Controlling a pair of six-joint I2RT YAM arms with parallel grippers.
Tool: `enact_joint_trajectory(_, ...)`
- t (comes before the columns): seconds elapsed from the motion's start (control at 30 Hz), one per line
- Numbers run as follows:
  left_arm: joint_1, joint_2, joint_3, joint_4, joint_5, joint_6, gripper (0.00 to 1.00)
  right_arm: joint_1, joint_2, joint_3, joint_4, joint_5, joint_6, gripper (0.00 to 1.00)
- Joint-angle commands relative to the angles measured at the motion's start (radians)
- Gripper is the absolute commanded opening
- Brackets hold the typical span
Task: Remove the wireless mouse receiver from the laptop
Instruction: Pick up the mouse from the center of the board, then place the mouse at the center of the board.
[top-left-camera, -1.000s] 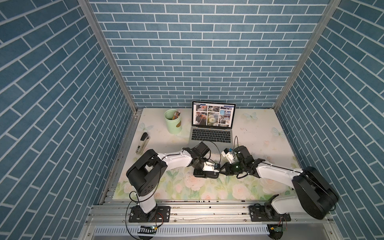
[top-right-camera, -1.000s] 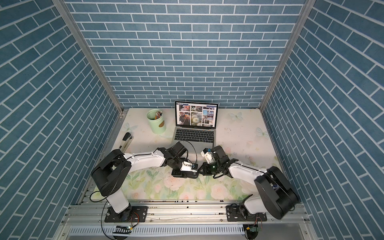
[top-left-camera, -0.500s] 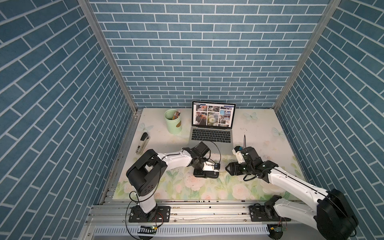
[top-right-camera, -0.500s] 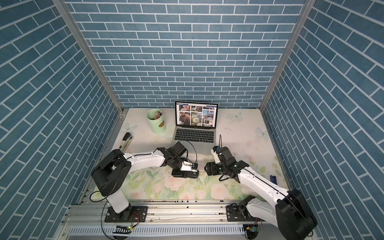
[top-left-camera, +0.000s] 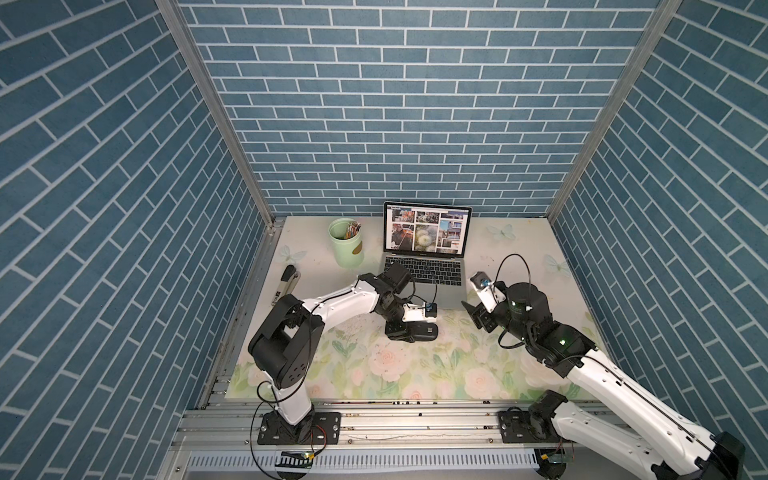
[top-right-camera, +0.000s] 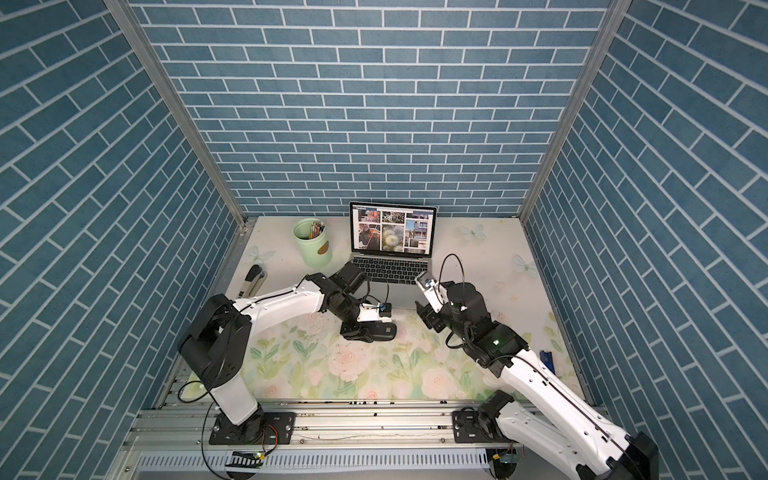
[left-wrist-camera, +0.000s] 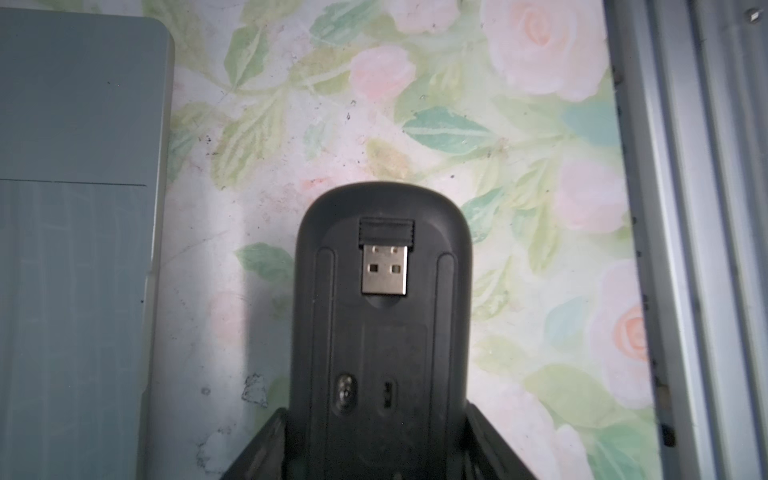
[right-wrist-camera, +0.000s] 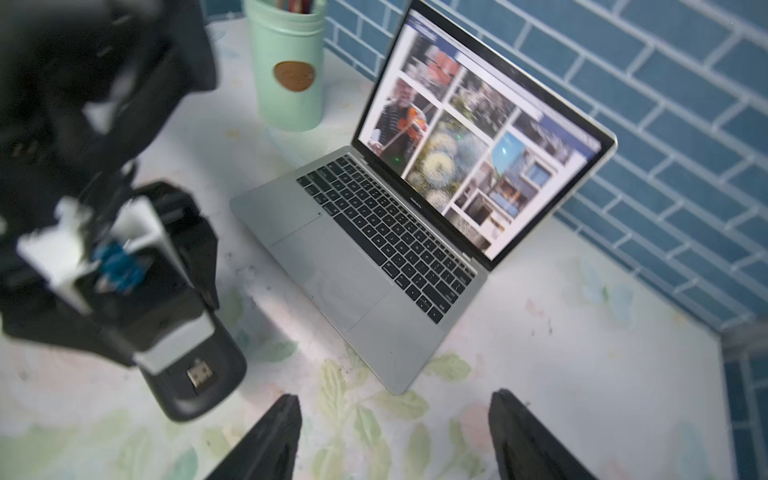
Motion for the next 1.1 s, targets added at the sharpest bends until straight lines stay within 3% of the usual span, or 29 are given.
enact_joint_trajectory(0.0,0.058,-0.002,0.072,-0.198,0.204,0.063,0.60,0.081,-0.069,-0.009,-0.057,0.016,-0.487,0.76)
enact_joint_trajectory(0.07,0.087,0.013,0.095,-0.244,0.262,0.087,0.60,0.119,-0.083,-0.001,-0.118,-0.016,-0.594,0.76)
enact_joint_trajectory(0.2,0.100,0.019,0.096,-0.277,0.285,0.110,0.60,0.231,-0.065,0.042,-0.218,-0.064,-0.682,0.76)
enact_joint_trajectory(0.4,0.101,-0.003,0.113,-0.306,0.359,0.127,0.60,0.392,0.032,0.037,-0.203,-0.001,-0.806,0.76)
enact_joint_trajectory(0.7,0.101,-0.013,0.095,-0.299,0.400,0.130,0.60,0.407,0.199,0.031,-0.030,-0.045,-0.838,0.77)
enact_joint_trajectory(1.07,0.101,0.004,0.095,-0.293,0.424,0.133,0.61,0.423,0.347,0.048,0.103,0.032,-0.790,0.74)
